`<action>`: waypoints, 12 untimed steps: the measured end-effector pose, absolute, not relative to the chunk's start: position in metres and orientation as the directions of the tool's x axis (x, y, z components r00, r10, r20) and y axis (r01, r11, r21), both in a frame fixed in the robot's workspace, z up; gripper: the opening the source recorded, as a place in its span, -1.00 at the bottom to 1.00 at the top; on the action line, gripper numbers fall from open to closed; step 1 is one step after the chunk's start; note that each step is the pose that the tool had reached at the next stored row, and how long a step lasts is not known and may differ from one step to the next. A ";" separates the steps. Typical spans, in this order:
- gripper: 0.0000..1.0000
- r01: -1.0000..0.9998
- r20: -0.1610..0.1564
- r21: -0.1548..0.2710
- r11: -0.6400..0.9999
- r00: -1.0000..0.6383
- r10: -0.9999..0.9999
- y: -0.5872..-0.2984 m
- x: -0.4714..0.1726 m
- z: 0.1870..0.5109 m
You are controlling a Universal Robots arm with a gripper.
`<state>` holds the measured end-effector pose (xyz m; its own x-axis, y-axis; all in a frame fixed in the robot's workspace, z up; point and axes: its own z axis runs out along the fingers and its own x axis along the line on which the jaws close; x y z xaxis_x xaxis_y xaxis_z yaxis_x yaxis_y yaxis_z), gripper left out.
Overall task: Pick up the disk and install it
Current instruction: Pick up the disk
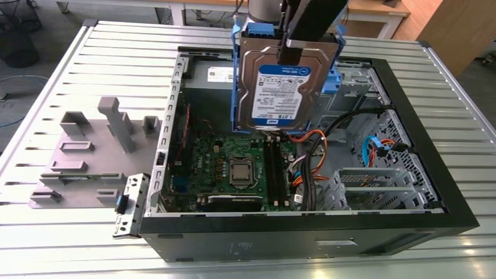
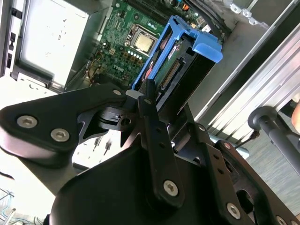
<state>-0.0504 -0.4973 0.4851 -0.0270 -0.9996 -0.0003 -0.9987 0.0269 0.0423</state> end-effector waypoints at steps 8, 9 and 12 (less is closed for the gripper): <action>-0.30 -0.999 0.000 0.045 0.027 -0.027 -1.000 -0.497 -0.027 0.484; -0.30 -0.999 0.000 0.045 0.027 -0.027 -1.000 -0.497 -0.023 0.484; -0.30 -0.999 0.000 0.047 0.027 -0.027 -1.000 -0.497 -0.013 0.484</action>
<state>-0.0126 -0.4973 0.4837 -0.0270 -0.9996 -0.0001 -0.9985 0.0269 0.0466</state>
